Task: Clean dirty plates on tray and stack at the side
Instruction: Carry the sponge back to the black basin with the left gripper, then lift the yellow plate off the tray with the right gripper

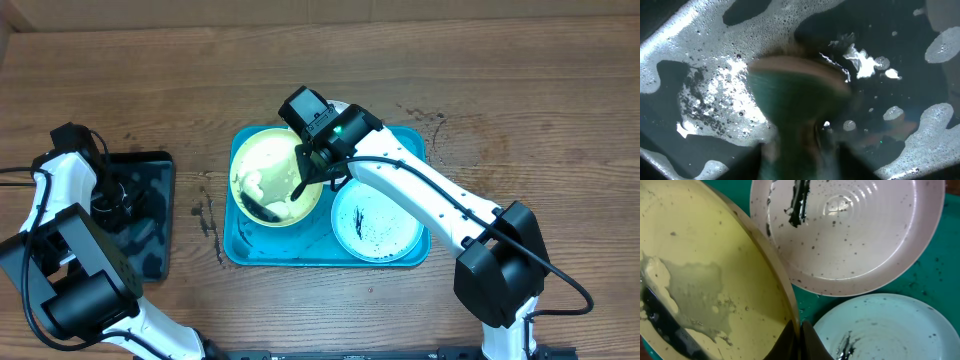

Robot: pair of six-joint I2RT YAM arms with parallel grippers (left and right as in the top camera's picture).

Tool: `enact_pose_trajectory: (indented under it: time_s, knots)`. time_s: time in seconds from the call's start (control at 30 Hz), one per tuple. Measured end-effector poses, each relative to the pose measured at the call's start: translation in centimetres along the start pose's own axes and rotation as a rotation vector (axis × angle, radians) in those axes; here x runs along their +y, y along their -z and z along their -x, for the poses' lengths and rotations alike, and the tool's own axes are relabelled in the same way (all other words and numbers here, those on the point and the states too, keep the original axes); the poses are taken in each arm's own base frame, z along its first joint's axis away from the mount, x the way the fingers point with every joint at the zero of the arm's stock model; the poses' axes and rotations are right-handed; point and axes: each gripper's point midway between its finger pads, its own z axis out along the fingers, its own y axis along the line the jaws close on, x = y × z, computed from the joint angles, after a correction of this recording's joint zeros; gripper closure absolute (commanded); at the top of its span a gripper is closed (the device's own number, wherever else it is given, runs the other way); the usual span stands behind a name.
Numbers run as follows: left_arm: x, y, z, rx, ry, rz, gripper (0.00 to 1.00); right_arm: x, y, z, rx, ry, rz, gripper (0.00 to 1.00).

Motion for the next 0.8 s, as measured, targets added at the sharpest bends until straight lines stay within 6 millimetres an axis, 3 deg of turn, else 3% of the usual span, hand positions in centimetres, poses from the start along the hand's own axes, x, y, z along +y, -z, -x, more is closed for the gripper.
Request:
enact_pose_trajectory:
  time_s: [0.17,0.33,0.43,0.63,0.8]
  knots:
    - [0.1,1.8,-0.2,0.039,-0.004,0.015,0.00,-1.1,0.0,0.3,-0.022,0.024,-0.062,0.96]
    - [-1.6,7.3,1.7,0.027,0.000,-0.060,0.00,-1.2,0.3,0.4,-0.057,0.076,-0.128,0.96]
    - [-2.9,10.5,1.9,0.040,0.001,-0.141,0.00,0.2,0.7,-0.1,-0.089,0.131,-0.158,0.96]
    - [-3.9,11.6,2.0,0.046,-0.001,-0.201,0.00,2.1,2.1,-0.3,-0.189,0.219,-0.253,0.96]
    - [-4.1,11.7,1.9,0.051,-0.001,-0.209,0.00,1.5,3.1,0.5,-0.265,0.242,-0.356,0.96]
